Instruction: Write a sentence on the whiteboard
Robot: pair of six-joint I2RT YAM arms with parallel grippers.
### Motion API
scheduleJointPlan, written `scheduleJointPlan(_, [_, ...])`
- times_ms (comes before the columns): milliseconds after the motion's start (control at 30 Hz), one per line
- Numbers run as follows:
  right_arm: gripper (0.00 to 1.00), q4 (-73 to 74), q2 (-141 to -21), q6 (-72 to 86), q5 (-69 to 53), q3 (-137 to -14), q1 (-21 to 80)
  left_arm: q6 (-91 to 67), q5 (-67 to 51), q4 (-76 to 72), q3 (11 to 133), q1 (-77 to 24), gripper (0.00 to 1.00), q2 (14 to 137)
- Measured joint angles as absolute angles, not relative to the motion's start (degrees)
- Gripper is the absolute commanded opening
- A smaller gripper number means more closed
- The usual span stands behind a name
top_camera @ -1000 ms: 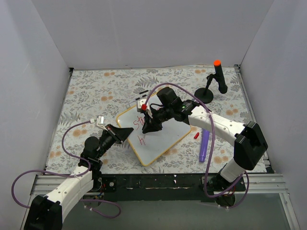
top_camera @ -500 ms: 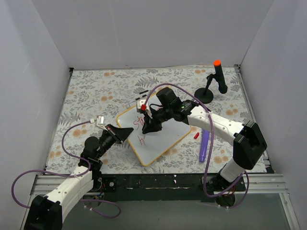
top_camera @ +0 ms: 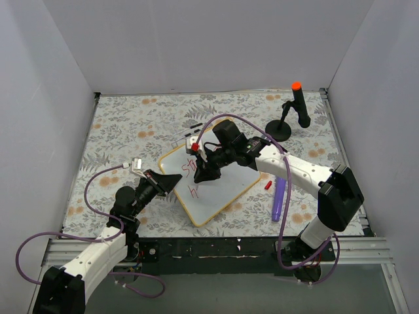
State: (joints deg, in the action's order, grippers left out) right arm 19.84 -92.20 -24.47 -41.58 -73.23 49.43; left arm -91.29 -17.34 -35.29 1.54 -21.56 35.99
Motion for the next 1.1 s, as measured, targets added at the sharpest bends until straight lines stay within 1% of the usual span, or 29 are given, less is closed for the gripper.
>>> scheduleJointPlan(1100, [0.01, 21.1, -92.2, -24.2, -38.0, -74.0, 48.3, -90.9, -16.2, -34.8, 1.5, -21.5, 0.0, 35.5])
